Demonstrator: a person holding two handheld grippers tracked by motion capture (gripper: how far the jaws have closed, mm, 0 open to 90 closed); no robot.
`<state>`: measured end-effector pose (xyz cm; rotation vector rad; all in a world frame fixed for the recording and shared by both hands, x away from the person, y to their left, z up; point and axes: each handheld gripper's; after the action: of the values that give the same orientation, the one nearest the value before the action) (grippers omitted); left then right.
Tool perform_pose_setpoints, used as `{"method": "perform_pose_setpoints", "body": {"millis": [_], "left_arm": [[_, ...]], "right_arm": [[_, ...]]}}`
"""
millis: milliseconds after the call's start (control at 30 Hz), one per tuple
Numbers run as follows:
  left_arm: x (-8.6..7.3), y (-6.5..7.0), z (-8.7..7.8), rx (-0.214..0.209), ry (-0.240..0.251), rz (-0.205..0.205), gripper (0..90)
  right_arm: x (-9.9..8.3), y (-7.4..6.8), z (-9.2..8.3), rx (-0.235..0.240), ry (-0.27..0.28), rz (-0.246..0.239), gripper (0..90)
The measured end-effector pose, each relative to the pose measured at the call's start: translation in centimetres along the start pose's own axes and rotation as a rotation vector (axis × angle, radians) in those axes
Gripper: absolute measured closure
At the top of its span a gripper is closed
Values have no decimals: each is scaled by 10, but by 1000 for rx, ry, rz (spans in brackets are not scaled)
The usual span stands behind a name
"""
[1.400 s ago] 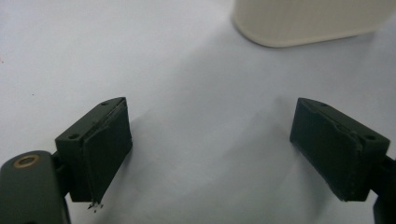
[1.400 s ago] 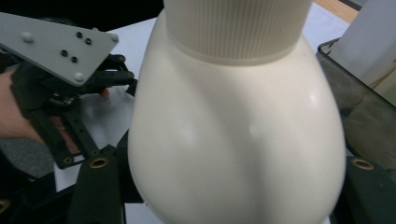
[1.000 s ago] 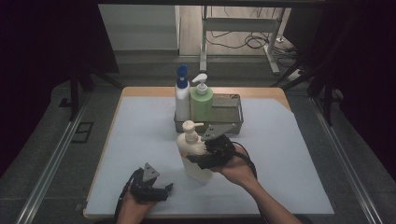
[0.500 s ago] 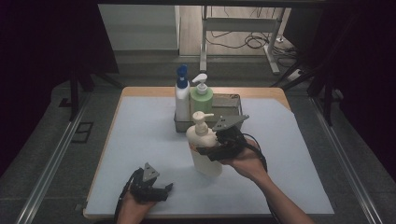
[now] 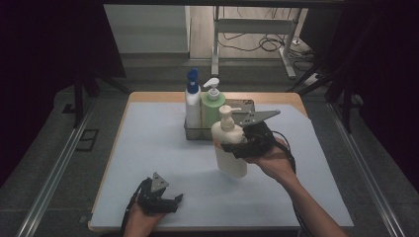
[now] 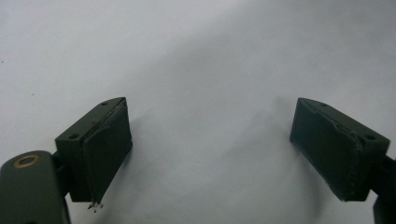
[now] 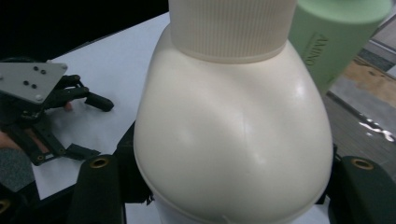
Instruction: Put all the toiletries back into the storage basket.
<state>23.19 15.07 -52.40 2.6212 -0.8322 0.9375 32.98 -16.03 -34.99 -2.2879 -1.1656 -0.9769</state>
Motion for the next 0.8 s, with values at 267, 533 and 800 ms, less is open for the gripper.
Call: {"method": "perform_pose_setpoints", "body": {"millis": [267,533,800], "left_arm": [[0,0,0,0,0,-1,124],[0,0,0,0,1,-2,124],[0,0,0,-1,-2,-1,125]], "right_arm": [[2,16,-9,-42,9,29,364],[7,32,-16,-87,16,61,364],[16,46,-20,-120,28,88,363]]}}
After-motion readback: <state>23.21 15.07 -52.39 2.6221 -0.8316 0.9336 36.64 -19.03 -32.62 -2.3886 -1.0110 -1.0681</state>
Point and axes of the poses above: each handheld gripper's, and its own axes: z roughly forward along the jaws, x roughly out of its top, y roughly to its right, and after that the axes turned 4 degrees about -y, right-handed
